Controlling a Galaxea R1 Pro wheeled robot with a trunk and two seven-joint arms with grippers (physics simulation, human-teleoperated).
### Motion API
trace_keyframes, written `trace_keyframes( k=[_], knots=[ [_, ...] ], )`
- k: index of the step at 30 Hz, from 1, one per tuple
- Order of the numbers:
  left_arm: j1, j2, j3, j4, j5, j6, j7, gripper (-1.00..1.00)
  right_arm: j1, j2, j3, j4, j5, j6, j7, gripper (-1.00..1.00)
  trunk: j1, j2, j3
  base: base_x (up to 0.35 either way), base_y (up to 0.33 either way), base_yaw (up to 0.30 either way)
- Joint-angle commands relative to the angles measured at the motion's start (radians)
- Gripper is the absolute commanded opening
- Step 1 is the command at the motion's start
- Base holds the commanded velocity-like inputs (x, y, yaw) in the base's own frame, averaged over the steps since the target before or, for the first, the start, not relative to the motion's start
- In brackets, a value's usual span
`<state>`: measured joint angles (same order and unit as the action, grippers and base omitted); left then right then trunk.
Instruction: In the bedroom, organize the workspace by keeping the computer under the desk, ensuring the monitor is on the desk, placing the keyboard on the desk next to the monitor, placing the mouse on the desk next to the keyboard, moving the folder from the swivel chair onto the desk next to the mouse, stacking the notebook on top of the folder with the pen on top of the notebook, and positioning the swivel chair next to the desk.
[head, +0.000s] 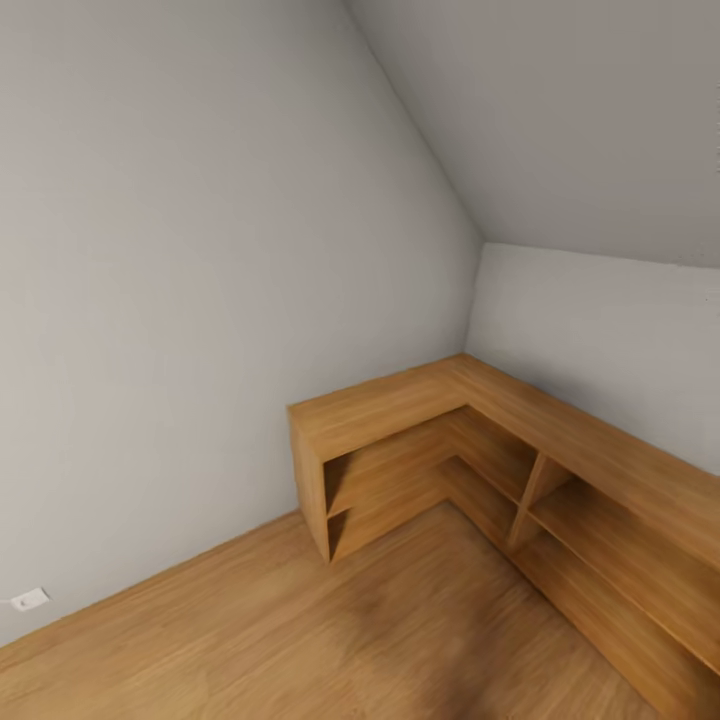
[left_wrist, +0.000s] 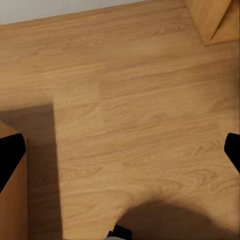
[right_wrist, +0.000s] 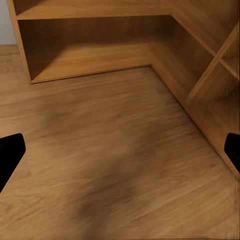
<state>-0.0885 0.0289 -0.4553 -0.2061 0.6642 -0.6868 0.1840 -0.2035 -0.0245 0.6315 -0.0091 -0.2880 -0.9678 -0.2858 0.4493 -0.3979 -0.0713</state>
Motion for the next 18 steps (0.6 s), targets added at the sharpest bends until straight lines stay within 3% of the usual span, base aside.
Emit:
trace_keyframes(
  k=[1, 8, 18],
  knots=[
    [0.0, 0.001, -0.008, -0.001, 0.002, -0.002, 0.009, 1.0, -0.001, 0.0, 0.009, 0.0, -0.007, -0.002, -0.003, 1.0, 0.001, -0.002, -0.001, 0.023, 0.0, -0.272],
    [0.0, 0.002, -0.008, -0.001, 0.002, -0.001, 0.009, 1.0, -0.001, 0.0, 0.007, 0.0, -0.009, -0.002, -0.003, 1.0, 0.001, -0.002, 0.004, 0.051, 0.0, -0.272],
    [0.0, 0.002, -0.008, -0.001, 0.003, 0.004, 0.01, 1.0, -0.001, 0.0, 0.004, 0.0, -0.012, 0.0, -0.003, 1.0, 0.001, -0.002, 0.012, 0.278, 0.0, -0.272]
  ],
)
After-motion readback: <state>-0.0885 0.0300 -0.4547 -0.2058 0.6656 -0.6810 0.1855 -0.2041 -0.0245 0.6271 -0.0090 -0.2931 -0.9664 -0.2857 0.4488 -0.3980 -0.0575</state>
